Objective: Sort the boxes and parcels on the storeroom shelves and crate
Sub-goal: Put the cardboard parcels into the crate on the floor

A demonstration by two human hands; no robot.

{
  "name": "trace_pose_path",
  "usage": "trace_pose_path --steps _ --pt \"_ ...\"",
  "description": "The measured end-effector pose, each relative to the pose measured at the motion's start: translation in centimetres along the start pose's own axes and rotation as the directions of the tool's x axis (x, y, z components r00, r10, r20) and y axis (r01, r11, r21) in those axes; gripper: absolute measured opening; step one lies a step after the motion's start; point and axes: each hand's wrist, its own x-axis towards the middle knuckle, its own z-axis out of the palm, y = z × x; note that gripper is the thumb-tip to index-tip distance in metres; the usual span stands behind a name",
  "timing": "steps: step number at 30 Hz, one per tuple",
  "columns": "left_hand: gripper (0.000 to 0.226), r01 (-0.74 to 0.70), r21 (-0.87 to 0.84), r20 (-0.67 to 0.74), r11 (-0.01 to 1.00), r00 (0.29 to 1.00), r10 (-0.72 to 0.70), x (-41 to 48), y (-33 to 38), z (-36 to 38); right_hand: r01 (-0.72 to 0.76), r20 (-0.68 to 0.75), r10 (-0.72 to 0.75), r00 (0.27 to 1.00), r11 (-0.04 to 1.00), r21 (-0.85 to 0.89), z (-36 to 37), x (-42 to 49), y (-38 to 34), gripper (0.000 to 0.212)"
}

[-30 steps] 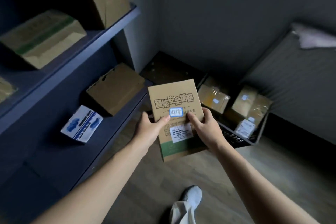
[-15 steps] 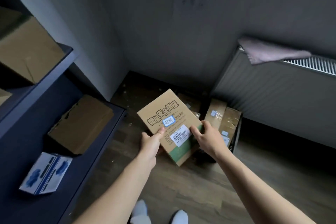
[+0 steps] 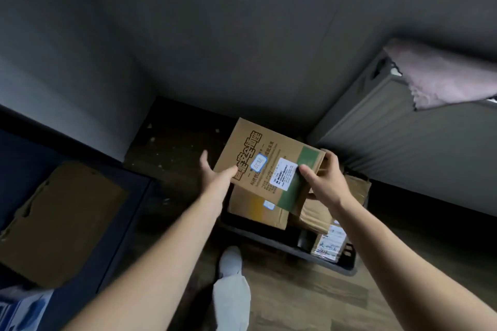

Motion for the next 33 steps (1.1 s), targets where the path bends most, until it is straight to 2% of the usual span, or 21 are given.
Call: trace_pose_path --steps 2,5,9,15,19,22,28,33 --pt "0.062 -0.071 0.207 0.077 0.976 0.995 0.056 3.4 0.9 1.1 -0.009 0.009 0.009 1.0 1.0 -0.001 0.2 3.4 0.2 0.065" --pt "0.044 -0.146 0.344 0.145 0.927 0.984 0.101 7.6 1.2 3.6 -0.024 0.012 0.025 1.0 0.998 -0.057 0.7 7.7 0.8 0.069" --pt "0.05 -0.176 0.412 0.171 0.894 0.979 0.114 12.1 -0.7 6.2 -0.012 -0.002 0.012 1.0 0.983 -0.183 1.9 13.0 2.6 0.07" --pt "0.056 -0.144 0.497 0.181 0.855 0.982 0.061 17.9 -5.1 8.9 0.008 0.022 0.0 1.0 0.935 -0.354 4.5 18.9 7.0 0.056" --pt "0.056 -0.107 0.626 0.163 0.772 0.987 0.004 20.7 -7.3 10.7 -0.033 0.047 0.06 0.997 0.895 -0.445 6.2 21.2 9.5 0.066" --pt "0.057 -0.071 0.689 0.171 0.721 0.983 -0.067 22.0 -8.7 11.2 -0.078 0.072 0.139 0.988 0.834 -0.546 7.2 21.7 10.8 0.072" --pt "0.056 -0.079 0.788 0.164 0.61 0.983 -0.085 22.9 -9.6 11.7 -0.104 0.069 0.222 0.973 0.679 -0.727 8.6 22.6 11.4 0.091" --pt "0.031 -0.072 0.818 0.18 0.571 0.975 -0.134 22.6 -9.5 11.5 -0.085 0.08 0.227 0.971 0.634 -0.769 8.0 22.9 11.5 0.087"
